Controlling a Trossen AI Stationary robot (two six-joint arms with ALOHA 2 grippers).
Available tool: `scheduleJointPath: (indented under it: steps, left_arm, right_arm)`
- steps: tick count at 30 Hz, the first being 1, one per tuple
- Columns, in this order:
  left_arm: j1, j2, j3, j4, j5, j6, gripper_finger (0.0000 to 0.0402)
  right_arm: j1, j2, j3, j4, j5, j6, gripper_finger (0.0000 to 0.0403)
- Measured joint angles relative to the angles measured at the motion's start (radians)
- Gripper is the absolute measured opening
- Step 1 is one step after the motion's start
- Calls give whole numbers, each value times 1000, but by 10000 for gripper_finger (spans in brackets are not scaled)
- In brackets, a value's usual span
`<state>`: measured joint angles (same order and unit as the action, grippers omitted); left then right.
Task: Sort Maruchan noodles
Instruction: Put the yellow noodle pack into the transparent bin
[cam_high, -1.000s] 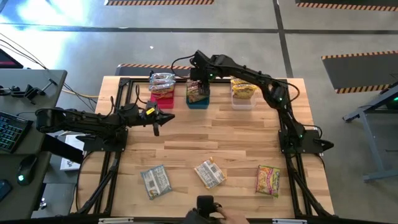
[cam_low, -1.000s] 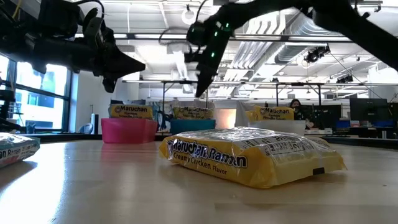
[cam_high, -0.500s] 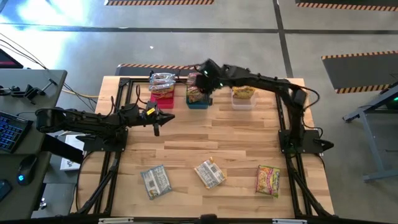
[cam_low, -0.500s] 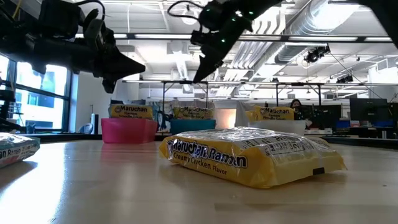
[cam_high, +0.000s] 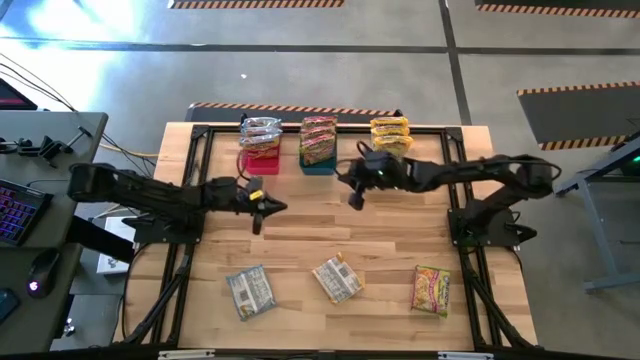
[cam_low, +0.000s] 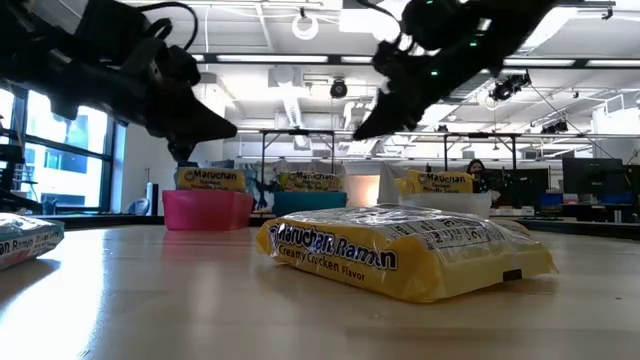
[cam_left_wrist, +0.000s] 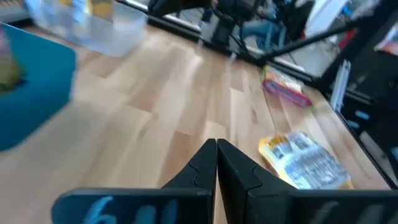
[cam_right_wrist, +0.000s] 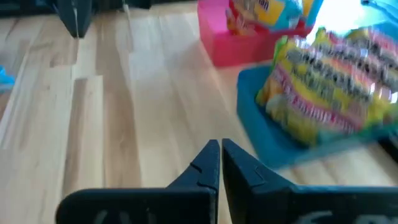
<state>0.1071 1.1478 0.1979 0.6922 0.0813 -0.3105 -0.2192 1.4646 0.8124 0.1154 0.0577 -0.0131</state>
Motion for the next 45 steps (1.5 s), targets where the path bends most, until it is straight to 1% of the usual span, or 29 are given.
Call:
scheduleJointPath:
  steps: [4, 9, 13, 20, 26, 33, 36, 40, 42, 45]
  left_arm:
    - [-59, 131, 71, 0, 0, 9, 21]
    - [-146, 305, 164, -1, 18, 59, 56]
    - [-215, 426, 232, -1, 66, 60, 91]
    - [-318, 591, 335, -1, 73, 61, 140]
    - [-366, 704, 409, -13, 66, 69, 154]
    - [-397, 791, 488, -17, 15, 122, 153]
    - [-406, 810, 522, -49, -16, 132, 143]
    - [-415, 819, 548, -72, -42, 182, 106]
    - [-417, 818, 551, -73, -56, 225, 78]
    - [-411, 812, 551, -46, -45, 259, 27]
  right_arm:
    - [42, -57, -85, 29, 20, 16, 0]
    - [70, -78, -117, 30, 47, 10, 0]
    - [78, -79, -122, 31, 47, -27, 0]
    - [78, -79, -122, 29, 39, -80, 0]
    - [78, -79, -122, 48, 38, -121, 0]
    - [78, -79, -122, 69, 35, -126, 0]
    - [80, -79, -122, 68, 31, -123, 0]
    - [93, -79, -122, 65, 26, -119, 0]
    - [99, -79, -122, 64, 14, -119, 0]
    - [116, -79, -122, 51, -6, -117, 0]
